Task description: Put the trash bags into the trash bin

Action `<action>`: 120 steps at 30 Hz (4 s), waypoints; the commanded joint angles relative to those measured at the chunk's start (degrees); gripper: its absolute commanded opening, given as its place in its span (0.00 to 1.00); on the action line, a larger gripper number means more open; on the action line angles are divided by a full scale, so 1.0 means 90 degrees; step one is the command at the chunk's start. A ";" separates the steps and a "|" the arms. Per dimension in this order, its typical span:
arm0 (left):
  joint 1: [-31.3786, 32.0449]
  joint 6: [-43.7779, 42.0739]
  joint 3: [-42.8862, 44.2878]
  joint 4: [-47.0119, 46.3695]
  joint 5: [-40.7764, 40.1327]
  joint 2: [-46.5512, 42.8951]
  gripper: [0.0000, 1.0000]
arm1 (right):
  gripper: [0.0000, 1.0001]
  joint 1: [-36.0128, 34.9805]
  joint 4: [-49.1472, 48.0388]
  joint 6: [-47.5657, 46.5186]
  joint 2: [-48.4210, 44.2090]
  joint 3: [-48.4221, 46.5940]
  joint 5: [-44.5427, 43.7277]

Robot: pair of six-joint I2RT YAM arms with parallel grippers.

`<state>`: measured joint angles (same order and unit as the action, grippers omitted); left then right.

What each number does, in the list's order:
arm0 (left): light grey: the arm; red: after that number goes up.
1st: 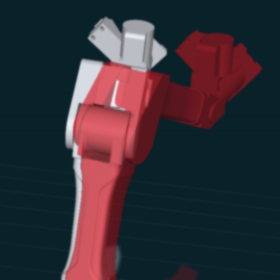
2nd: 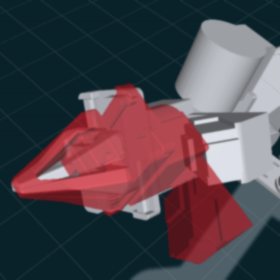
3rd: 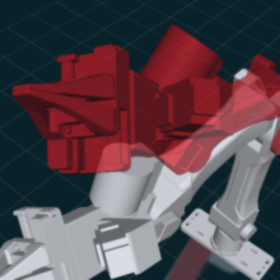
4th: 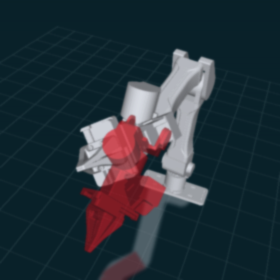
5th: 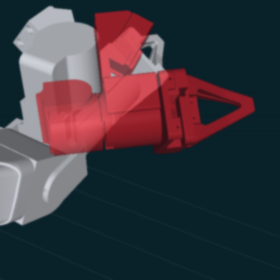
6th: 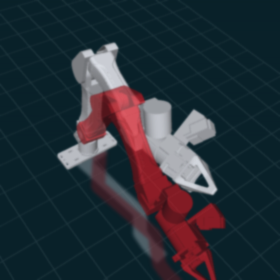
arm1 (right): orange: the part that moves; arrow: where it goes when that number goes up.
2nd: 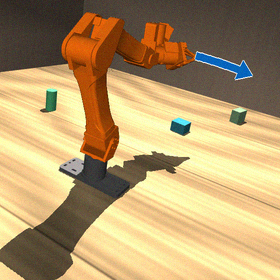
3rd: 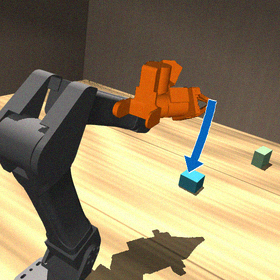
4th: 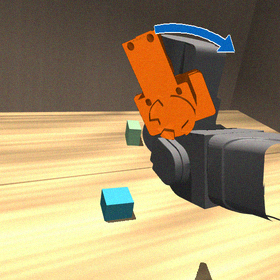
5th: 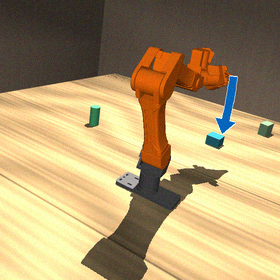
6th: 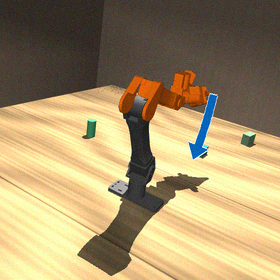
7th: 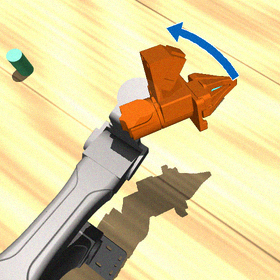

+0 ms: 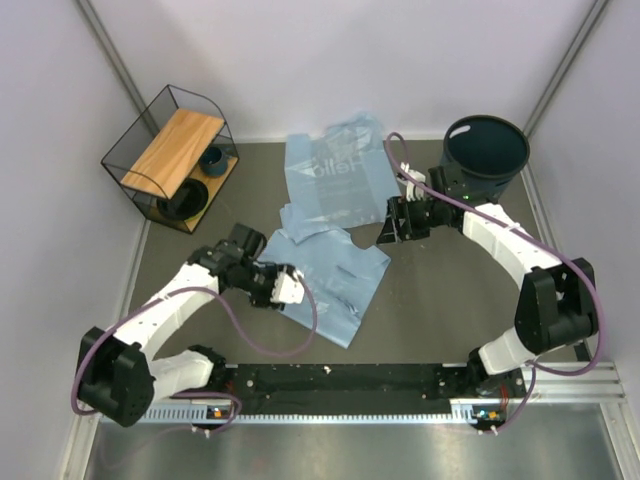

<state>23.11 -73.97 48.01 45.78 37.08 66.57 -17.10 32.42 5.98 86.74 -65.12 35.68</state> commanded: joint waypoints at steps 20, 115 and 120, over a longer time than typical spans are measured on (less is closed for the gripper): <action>0.1475 -0.1399 -0.1438 -0.1346 -0.0760 0.0727 0.58 | 0.71 -0.0043 0.0128 -0.0078 0.0284 -0.0313 0.0000; 0.1632 0.1528 0.2937 0.1877 -0.0457 0.4118 0.42 | 0.72 -0.0033 0.0655 -0.0488 0.0626 -0.0391 0.0352; 0.1495 0.2397 0.2335 0.0814 -0.0624 0.3126 0.58 | 0.72 -0.0033 0.0665 -0.0527 0.0607 -0.0362 0.0342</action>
<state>37.06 -57.93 72.42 59.31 31.64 103.24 -17.10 37.93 2.61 92.51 -66.54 37.80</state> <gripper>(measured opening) 0.503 0.718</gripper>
